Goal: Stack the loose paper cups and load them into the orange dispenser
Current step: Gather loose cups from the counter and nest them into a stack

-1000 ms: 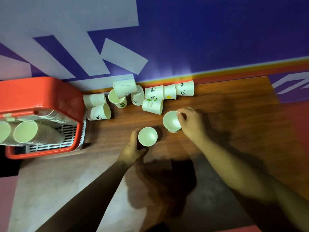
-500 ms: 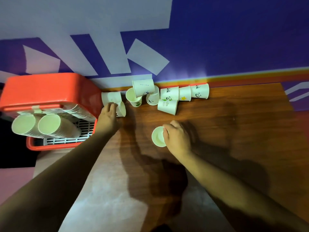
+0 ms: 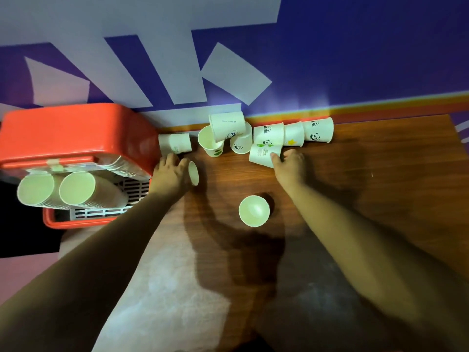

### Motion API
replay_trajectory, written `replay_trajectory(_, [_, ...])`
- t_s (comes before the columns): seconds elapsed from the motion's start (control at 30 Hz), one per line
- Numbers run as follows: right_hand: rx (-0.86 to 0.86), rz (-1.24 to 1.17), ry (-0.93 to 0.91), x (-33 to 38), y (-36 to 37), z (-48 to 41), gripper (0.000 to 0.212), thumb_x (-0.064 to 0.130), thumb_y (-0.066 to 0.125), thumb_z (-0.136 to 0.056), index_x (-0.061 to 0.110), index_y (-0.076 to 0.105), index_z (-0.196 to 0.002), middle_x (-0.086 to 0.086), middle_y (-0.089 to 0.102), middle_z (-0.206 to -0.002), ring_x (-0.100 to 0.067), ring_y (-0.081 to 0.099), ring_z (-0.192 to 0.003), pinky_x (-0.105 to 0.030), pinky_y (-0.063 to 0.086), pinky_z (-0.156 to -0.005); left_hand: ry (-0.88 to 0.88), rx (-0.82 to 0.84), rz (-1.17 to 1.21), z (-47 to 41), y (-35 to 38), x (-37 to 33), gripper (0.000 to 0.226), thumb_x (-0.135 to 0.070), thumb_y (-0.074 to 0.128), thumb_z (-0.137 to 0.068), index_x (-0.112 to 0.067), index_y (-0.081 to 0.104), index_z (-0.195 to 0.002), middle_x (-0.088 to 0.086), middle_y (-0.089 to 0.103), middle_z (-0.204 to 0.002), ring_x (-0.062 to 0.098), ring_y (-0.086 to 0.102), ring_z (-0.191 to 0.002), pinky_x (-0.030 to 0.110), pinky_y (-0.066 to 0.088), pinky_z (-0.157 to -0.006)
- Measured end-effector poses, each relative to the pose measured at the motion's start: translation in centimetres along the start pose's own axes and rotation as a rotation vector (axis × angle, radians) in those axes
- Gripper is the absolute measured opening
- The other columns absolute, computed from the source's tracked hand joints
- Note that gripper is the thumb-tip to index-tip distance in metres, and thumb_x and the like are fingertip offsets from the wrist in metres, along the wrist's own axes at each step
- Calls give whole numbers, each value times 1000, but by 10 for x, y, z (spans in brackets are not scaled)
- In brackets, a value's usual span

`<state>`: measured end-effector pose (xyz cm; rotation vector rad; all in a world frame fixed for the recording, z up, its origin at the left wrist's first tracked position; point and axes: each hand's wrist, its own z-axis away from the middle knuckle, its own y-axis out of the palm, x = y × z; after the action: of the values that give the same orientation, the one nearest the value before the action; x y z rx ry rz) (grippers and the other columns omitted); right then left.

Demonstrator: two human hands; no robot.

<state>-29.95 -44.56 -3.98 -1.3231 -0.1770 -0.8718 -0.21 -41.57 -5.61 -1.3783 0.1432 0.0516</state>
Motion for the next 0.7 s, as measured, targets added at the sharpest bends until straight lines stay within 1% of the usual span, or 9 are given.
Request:
replay_trajectory(0.1, [35,55,17,2,5,-9,31,30,60,-93,2,66,-107,-16,65,-113,-30,61,-105,-36,51,-83,31,-42,146,13,-4,-4,69,-34,83,-71,-8,55,-128,16,56,-122,39,50,-111,48,43,-90])
replay_trajectory(0.17, [55,37,27,2,5,-8,25,21,60,-94,1,67,-107,-16,67,-113,-30,62,-105,-31,47,-79,6,-85,368,23,-9,-11,70,-36,87,-70,-11,54,-126,10,59,-120,31,54,-110,42,45,-88])
replay_trajectory(0.23, [77,-31,37,2,3,-4,24,15,62,-93,-3,68,-108,-17,67,-114,-30,63,-105,-29,46,-78,-24,-88,652,34,-18,-22,69,-35,87,-72,-20,51,-129,0,57,-126,17,54,-115,31,48,-91])
replay_trajectory(0.3, [79,-110,16,1,-2,2,22,13,65,-90,-5,70,-101,-18,69,-108,-29,65,-98,-30,47,-76,-8,-41,901,47,-29,-39,71,-29,86,-75,-24,49,-135,-5,53,-134,7,53,-120,22,49,-92])
replay_trajectory(0.37, [72,-159,-4,-4,-10,8,20,17,69,-86,-1,71,-96,-14,70,-103,-25,65,-92,-27,45,-71,34,13,1059,60,-38,-60,72,-17,85,-78,-20,48,-139,1,52,-136,2,52,-121,12,46,-90])
replay_trajectory(0.4, [63,-170,-19,-6,-15,12,20,18,70,-85,1,72,-94,-12,67,-104,-22,63,-91,-25,43,-72,61,46,1118,66,-42,-70,70,-11,84,-78,-18,48,-138,3,52,-135,1,52,-120,10,45,-89])
replay_trajectory(0.53, [-5,-194,-87,-18,-39,30,15,19,74,-80,7,72,-89,-7,49,-116,-12,54,-95,-19,40,-87,172,190,1235,80,-42,-98,64,-10,82,-80,-21,48,-133,-1,56,-128,13,54,-120,19,46,-96])
replay_trajectory(0.6, [-35,-192,-118,-22,-50,36,13,18,75,-79,9,71,-87,-4,45,-121,-7,47,-100,-17,37,-90,195,224,1182,84,-36,-104,67,-13,82,-80,-23,46,-136,-4,54,-130,10,51,-123,18,43,-100])
replay_trajectory(0.7, [-12,-249,-129,-24,-61,43,8,13,74,-78,13,66,-77,-5,48,-121,-6,48,-103,-18,38,-90,255,201,983,84,-23,-110,80,-35,82,-77,-27,42,-147,-8,49,-131,4,47,-125,15,36,-107])
